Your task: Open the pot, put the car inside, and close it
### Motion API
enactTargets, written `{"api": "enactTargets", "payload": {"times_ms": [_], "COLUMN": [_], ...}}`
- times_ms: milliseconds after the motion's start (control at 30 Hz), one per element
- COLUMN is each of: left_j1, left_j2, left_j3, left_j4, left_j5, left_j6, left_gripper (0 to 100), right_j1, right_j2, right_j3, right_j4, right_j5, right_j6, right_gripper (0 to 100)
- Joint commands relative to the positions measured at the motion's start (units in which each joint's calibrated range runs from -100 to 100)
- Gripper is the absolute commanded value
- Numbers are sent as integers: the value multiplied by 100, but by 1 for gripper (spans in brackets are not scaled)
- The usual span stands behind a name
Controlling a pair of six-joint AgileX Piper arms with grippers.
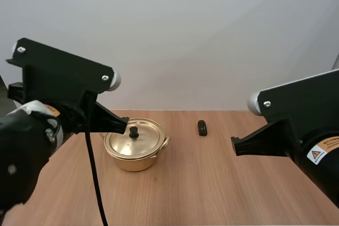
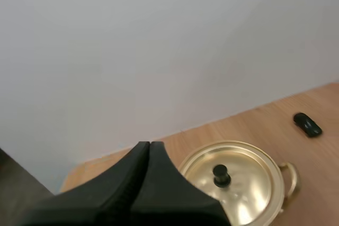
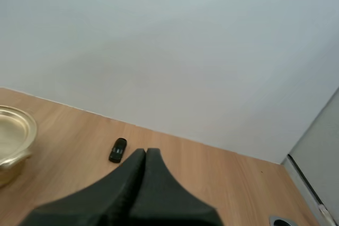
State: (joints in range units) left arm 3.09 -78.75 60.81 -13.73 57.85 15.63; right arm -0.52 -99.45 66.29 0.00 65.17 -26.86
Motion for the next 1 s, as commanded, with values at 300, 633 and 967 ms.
{"api": "enactTargets", "payload": {"times_ms": [300,633,967], "left_j1": [0,0,0], "left_j2": [5163,6127,6978], "left_j3": [-1841,-2344,-2553], "left_j4": [-1865,-1724,-1691], "left_j5": [2240,2472,2552], "left_j6": [2279,1746,1610], "left_gripper": [7,93,92], "right_j1": [-64,-57,-82], "right_j2": [-6,-55,-55], "right_j3": [174,376,387], "right_j4": [1385,1394,1431], "right_j5": [210,178,212], "right_j6": [-1125,-1125,-1125], "right_gripper": [0,0,0]}}
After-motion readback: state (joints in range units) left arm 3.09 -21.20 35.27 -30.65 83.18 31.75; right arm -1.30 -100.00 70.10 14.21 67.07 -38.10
